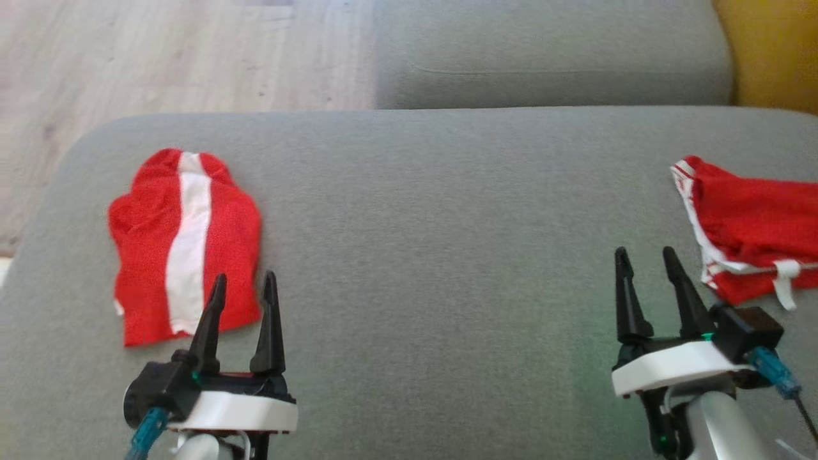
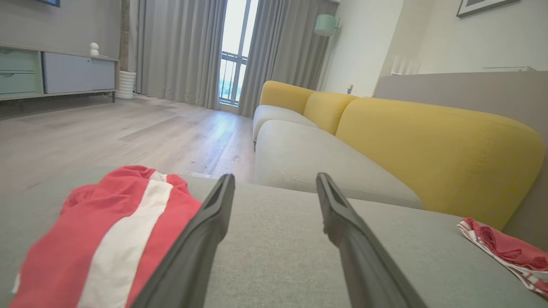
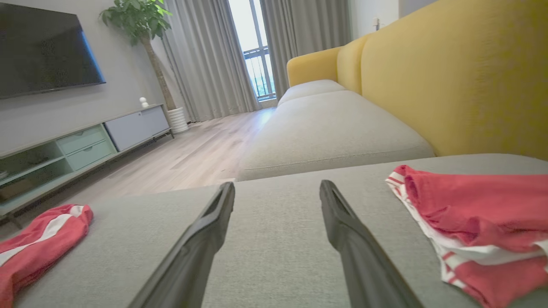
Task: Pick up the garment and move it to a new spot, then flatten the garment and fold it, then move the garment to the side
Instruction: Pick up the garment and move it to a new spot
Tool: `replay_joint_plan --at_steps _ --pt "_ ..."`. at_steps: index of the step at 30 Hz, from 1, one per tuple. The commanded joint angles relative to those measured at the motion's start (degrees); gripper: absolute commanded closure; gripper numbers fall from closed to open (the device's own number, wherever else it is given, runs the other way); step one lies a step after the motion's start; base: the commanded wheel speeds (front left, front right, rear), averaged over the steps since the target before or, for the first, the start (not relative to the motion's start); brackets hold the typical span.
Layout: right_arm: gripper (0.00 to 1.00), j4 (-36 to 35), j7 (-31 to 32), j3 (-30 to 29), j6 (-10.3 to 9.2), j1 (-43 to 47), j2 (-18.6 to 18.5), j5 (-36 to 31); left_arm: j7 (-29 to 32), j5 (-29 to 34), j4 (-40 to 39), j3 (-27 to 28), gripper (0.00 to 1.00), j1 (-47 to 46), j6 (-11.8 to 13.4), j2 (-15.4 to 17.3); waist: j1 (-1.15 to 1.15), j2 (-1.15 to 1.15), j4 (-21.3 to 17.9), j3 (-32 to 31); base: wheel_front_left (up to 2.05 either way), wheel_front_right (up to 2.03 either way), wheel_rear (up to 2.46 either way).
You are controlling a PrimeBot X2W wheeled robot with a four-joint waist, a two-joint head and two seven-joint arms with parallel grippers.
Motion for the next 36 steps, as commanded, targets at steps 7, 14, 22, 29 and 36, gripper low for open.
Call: replay_joint_plan --at_steps 7,14,22,29,36 --pt "0.0 -1.42 -0.68 4.1 -0.04 -0.01 -0.17 1.63 -0.29 1.13 -1.38 2.88 0.0 -1.32 0.12 0.27 0.0 0.0 7.0 -1.22 0.0 0.0 0.0" --pt "0.0 -0.85 -0.69 6.79 -0.04 0.58 -0.17 3.29 -0.29 1.72 -1.24 3.77 0.0 -0.76 0.02 0.27 0.0 0.0 11.98 -1.77 0.0 0.0 0.0" --pt "0.0 -0.71 -0.69 8.89 -0.04 0.36 -0.17 3.85 -0.29 1.95 -1.51 4.96 0.0 -0.41 0.03 0.27 0.0 0.0 15.59 -1.38 0.0 0.0 0.0" --pt "0.0 -1.21 -0.69 9.69 -0.04 -0.7 -0.17 3.98 -0.29 1.53 -1.32 6.56 0.0 -1.59 -0.05 0.27 0.0 0.0 15.46 1.18 0.0 0.0 0.0" --pt "0.0 -2.98 -0.45 9.23 -0.04 -3.84 -0.17 2.41 -0.29 2.44 1.73 9.89 0.0 -9.48 -0.96 3.66 0.0 0.0 12.9 7.74 0.0 0.0 0.0"
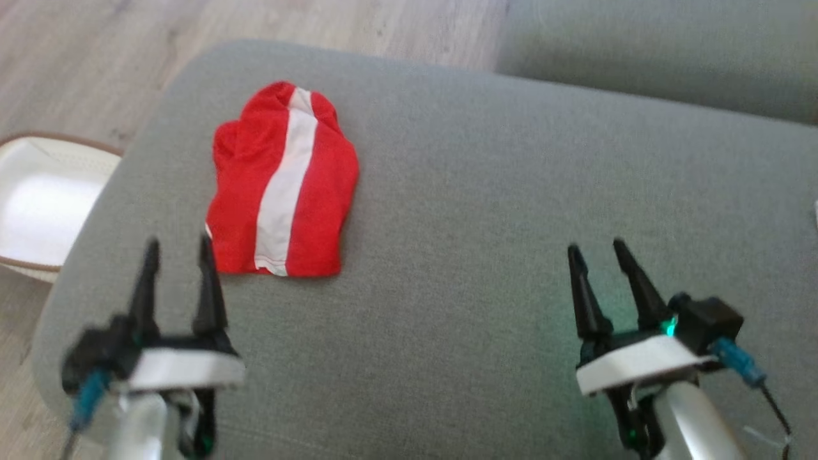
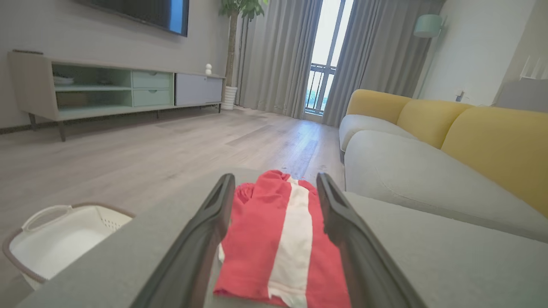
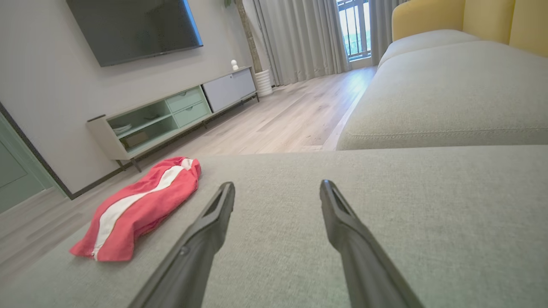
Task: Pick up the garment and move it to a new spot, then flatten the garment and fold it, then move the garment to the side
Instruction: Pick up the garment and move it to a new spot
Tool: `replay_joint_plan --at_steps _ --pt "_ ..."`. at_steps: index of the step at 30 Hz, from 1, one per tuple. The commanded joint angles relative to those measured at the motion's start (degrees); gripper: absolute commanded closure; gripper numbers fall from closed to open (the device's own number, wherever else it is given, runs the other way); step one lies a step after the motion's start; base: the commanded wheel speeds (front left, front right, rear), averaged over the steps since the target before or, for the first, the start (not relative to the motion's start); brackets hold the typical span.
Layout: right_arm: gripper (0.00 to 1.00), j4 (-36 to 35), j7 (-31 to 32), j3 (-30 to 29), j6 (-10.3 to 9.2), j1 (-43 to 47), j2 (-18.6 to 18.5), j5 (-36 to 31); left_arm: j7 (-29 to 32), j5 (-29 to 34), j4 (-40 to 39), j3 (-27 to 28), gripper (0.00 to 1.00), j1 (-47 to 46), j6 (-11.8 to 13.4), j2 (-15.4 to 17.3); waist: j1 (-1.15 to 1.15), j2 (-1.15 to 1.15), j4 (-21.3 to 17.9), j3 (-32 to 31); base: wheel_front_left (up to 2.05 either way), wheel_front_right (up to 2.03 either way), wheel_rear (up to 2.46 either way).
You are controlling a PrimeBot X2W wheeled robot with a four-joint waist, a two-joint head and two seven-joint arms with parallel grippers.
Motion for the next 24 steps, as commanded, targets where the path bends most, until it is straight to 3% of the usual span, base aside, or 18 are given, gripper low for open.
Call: replay_joint_plan --at_steps 1,5,6,13,18,24 --pt "0.0 -2.63 -0.28 0.81 -0.04 -3.12 -0.17 -0.92 -0.12 0.75 -0.32 2.32 0.0 -5.63 -0.43 2.69 0.0 0.0 -1.72 3.68 0.0 0.0 0.0" --pt "0.0 -5.32 0.84 -0.09 -0.04 -5.26 -0.17 -2.78 4.5 2.58 6.05 1.16 0.0 -14.9 -0.76 8.04 0.0 0.0 -3.14 8.48 0.0 0.0 0.0" --pt "0.0 -5.32 0.84 -0.09 -0.04 -5.26 -0.17 -2.78 4.5 2.58 6.05 1.16 0.0 -14.9 -0.76 8.04 0.0 0.0 -3.14 8.48 0.0 0.0 0.0" --pt "0.0 -10.19 2.58 -2.3 -0.04 -7.35 -0.17 -5.14 17.74 0.79 20.61 -4.64 0.0 -30.67 -1.33 14.94 0.0 0.0 -5.43 15.0 0.0 0.0 0.0" --pt "0.0 -12.91 3.65 -2.97 -0.04 -8.04 -0.17 -7.25 26.63 -6.71 27.56 -12.95 0.0 -37.18 -1.36 18.02 0.0 0.0 -6.98 18.04 0.0 0.0 0.0" --pt "0.0 -17.45 4.59 -2.85 -0.04 -8.04 -0.17 -8.36 33.09 -15.22 34.49 -18.73 0.0 -41.14 -1.37 20.78 0.0 0.0 -8.33 20.34 0.0 0.0 0.0"
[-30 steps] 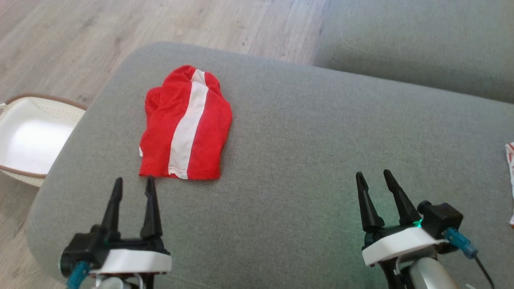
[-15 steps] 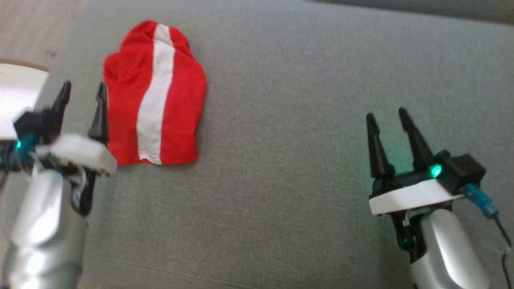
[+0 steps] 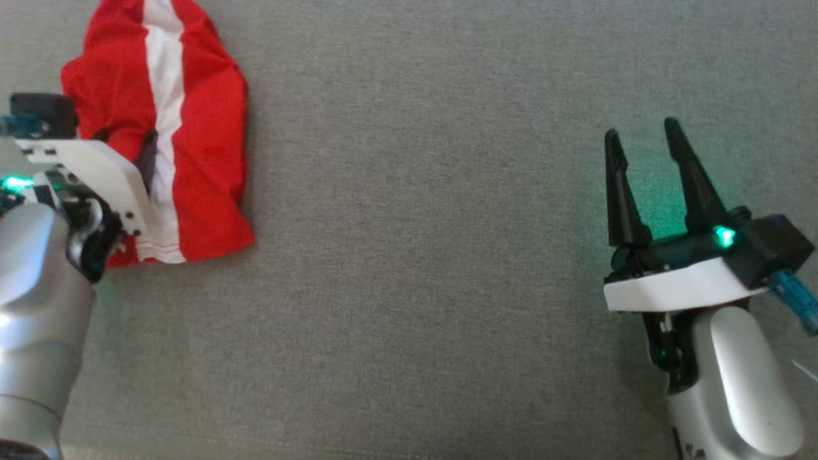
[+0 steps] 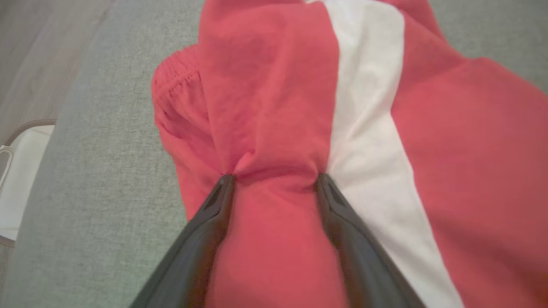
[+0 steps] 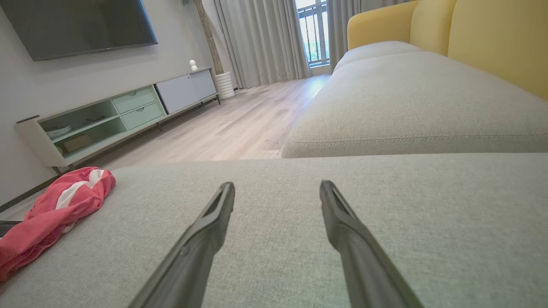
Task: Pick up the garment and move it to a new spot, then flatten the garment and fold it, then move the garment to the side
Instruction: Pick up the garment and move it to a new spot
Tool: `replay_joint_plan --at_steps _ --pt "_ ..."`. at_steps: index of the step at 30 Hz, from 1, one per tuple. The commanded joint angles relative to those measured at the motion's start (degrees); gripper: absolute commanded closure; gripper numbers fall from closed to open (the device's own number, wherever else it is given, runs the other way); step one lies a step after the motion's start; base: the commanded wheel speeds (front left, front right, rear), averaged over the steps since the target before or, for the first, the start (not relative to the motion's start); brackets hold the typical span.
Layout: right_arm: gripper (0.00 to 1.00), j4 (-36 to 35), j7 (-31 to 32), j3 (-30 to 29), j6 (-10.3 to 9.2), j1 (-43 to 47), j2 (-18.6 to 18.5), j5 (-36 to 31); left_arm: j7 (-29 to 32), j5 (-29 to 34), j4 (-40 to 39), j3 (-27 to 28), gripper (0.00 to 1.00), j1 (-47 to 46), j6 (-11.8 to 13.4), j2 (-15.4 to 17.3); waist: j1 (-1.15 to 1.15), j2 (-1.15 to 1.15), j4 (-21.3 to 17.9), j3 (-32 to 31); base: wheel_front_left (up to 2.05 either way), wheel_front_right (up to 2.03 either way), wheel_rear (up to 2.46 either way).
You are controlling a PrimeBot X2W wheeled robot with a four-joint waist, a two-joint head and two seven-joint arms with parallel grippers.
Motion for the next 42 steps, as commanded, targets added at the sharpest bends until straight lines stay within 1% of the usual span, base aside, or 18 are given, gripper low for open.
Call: replay_joint_plan --at_steps 1,3,4,6,8,10,12,16,19,24,26,27,30,32,38,42 --pt "0.0 -3.03 0.45 1.38 -0.04 -1.2 -0.03 -0.21 1.77 -1.5 0.39 0.42 0.0 -2.08 0.11 3.64 -0.01 0.0 -0.76 0.77 0.0 0.0 0.0" --pt "0.0 -4.09 0.77 1.16 -0.04 -1.14 -0.03 -0.01 4.03 -3.79 1.54 -1.5 0.0 -2.3 0.11 3.74 -0.01 0.0 -0.92 0.9 0.0 0.0 0.0" --pt "0.0 -4.49 0.95 1.11 -0.04 -1.09 -0.03 0.01 5.18 -4.98 1.82 -2.51 0.05 -2.26 0.11 3.74 -0.01 0.0 -0.97 0.9 0.0 0.0 0.0" --pt "0.0 -5.04 1.18 1.1 -0.04 -1.01 -0.03 -0.09 6.38 -7.46 1.78 -4.17 1.0 -2.14 0.11 3.99 -0.01 0.0 -1.07 0.69 0.0 0.0 0.0" --pt "0.0 -5.23 1.31 1.11 -0.04 -0.89 -0.03 -0.08 5.73 -9.05 1.03 -5.95 1.0 -1.99 0.11 4.7 -0.01 0.0 -1.17 0.28 0.0 0.0 0.0" --pt "0.0 -5.09 1.25 1.07 -0.04 -0.67 -0.03 0.07 3.08 -9.84 1.04 -6.48 1.0 -2.29 0.11 5.62 -0.01 0.0 -1.27 -0.44 0.0 0.0 0.0" --pt "0.0 -4.63 1.07 1.11 -0.04 -0.4 -0.03 0.31 -0.31 -11.03 1.39 -5.86 1.0 -2.95 0.1 5.6 -0.01 0.0 -1.4 -1.4 0.0 0.0 0.0" --pt "0.0 -3.42 0.27 1.55 -0.04 -0.15 -0.03 1.01 -7.36 -14.0 0.87 -4.62 1.0 -4.29 0.1 4.22 -0.01 0.0 -2.09 -3.79 0.0 0.0 0.0" --pt "0.0 -2.14 -0.44 1.94 -0.04 0.03 -0.03 1.84 -11.38 -16.12 -1.19 -4.98 1.0 -4.56 0.1 2.86 -0.01 0.0 -2.95 -5.99 0.0 0.0 0.0" --pt "0.0 0.02 -1.85 2.24 -0.04 0.55 -0.03 3.55 -14.82 -20.58 -8.1 -6.88 1.0 -2.67 0.1 0.92 -0.01 0.0 -5.26 -9.62 0.0 0.0 0.0" --pt "0.0 0.64 -2.31 2.25 -0.04 0.88 -0.03 4.17 -16.08 -21.71 -10.8 -7.44 1.0 -1.69 0.1 -0.02 -0.01 0.0 -6.18 -10.8 0.0 0.0 0.0" --pt "0.0 0.64 -2.31 2.25 -0.04 0.88 -0.03 4.17 -16.08 -21.71 -10.8 -7.44 1.0 -1.69 0.1 -0.02 -0.01 0.0 -6.18 -10.8 0.0 0.0 0.0" --pt "0.0 1.47 -2.87 2.36 -0.04 1.44 -0.03 4.98 -17.88 -22.2 -14.25 -8.27 1.0 -0.37 0.11 -2.05 -0.01 0.0 -7.43 -12.22 0.0 0.0 0.0" --pt "0.0 2.01 -3.17 2.56 -0.04 1.79 -0.03 5.34 -19.27 -22.17 -16.14 -8.57 1.0 0.38 0.71 -3.85 -0.01 0.0 -8.31 -12.97 0.0 0.0 0.0" --pt "0.0 2.87 -3.82 3.17 -0.04 1.86 -0.03 6.22 -22.96 -21.01 -20.72 -10.35 1.0 2.15 4.59 -10.41 -0.01 0.0 -10.91 -13.69 0.0 0.0 0.0" --pt "0.0 3.39 -4.16 3.92 -0.04 1.63 -0.03 6.7 -25.42 -18.93 -21.02 -12.26 1.0 2.12 7.89 -14.76 -0.01 0.0 -12.6 -13.47 0.0 0.0 0.0"
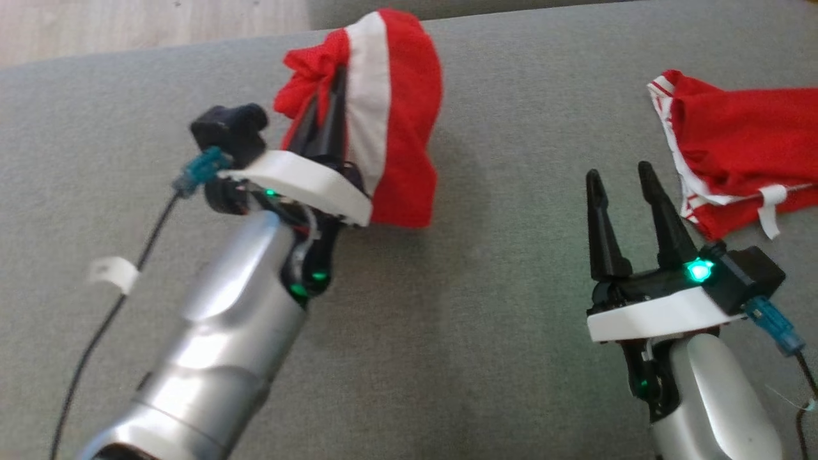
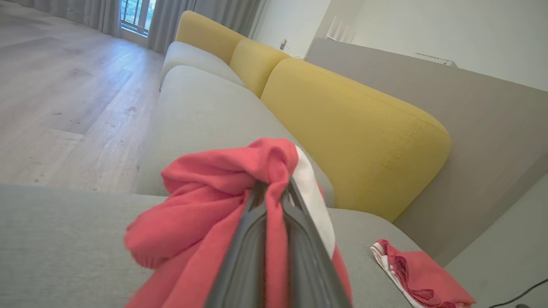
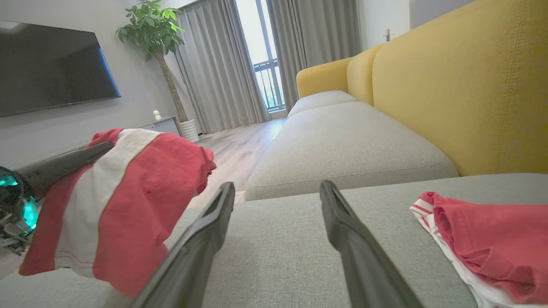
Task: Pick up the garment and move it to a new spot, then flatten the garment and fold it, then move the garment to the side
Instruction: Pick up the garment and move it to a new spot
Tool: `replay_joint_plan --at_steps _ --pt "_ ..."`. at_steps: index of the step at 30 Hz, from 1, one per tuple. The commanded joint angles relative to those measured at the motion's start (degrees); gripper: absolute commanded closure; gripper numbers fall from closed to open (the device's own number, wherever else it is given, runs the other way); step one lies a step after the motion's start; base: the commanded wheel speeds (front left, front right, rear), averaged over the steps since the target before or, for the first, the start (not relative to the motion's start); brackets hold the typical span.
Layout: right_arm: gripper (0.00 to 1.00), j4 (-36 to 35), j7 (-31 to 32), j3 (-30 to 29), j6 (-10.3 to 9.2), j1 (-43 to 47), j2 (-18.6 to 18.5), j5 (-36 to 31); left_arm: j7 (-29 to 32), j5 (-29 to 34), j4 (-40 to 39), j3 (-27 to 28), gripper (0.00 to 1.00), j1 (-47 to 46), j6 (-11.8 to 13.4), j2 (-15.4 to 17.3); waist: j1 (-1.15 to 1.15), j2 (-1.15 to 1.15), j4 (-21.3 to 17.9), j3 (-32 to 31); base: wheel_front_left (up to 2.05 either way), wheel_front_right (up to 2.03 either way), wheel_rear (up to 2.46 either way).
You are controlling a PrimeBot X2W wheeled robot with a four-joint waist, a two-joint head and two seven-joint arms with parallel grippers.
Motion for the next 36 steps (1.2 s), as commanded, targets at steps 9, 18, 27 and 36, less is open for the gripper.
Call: replay_joint_plan --at_steps 9,18,27,36 --pt "0.0 -0.12 -1.55 1.86 -0.04 -0.84 -0.04 1.07 -6.07 2.44 1.41 -2.63 0.0 -2.17 3.11 -3.14 0.01 0.0 -2.51 0.18 0.0 0.0 0.0" --pt "0.0 0.92 -1.72 -0.02 -0.04 0.14 -0.04 0.59 -8.12 7.89 1.32 -0.79 0.0 3.04 1.45 4.48 0.01 0.0 1.29 -1.9 0.0 0.0 0.0" --pt "0.0 1.47 -1.75 -1.33 -0.04 1.38 -0.04 -0.12 -8.2 18.96 -12.33 9.15 0.0 20.24 2.18 9.69 0.01 0.0 4.47 -3.38 0.0 0.0 0.0" --pt "0.0 1.39 -1.25 -2.37 -0.04 1.56 -0.04 -1.74 -8.21 25.87 -17.67 16.39 0.0 28.03 1.42 4.04 0.01 0.0 6.31 -2.9 0.0 0.0 0.0"
